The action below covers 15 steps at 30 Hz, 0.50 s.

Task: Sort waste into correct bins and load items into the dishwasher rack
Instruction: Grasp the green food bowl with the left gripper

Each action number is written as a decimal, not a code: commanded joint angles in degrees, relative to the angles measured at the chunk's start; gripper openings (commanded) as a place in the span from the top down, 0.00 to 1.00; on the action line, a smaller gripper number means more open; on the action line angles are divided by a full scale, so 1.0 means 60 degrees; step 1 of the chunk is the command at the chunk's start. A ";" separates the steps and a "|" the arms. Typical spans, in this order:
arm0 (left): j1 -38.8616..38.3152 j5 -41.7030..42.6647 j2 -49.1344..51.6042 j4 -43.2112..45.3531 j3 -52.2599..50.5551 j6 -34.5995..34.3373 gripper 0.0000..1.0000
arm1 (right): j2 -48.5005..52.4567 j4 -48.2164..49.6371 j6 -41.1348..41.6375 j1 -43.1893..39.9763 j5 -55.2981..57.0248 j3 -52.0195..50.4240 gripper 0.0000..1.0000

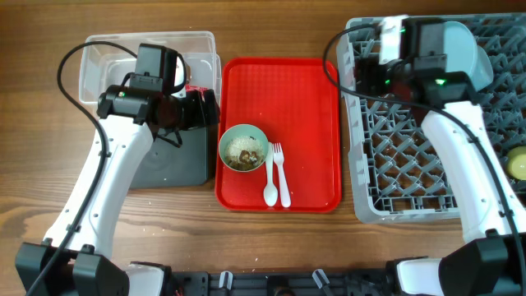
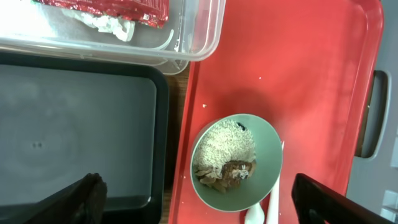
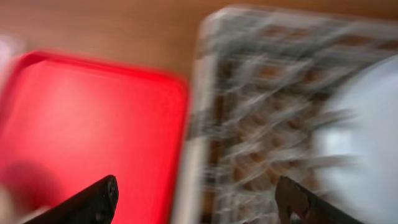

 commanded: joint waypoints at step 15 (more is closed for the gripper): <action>-0.4084 -0.0820 0.2816 0.1993 0.0025 -0.1486 0.07 | 0.0051 -0.3286 0.1024 0.0117 0.0619 -0.0011 0.16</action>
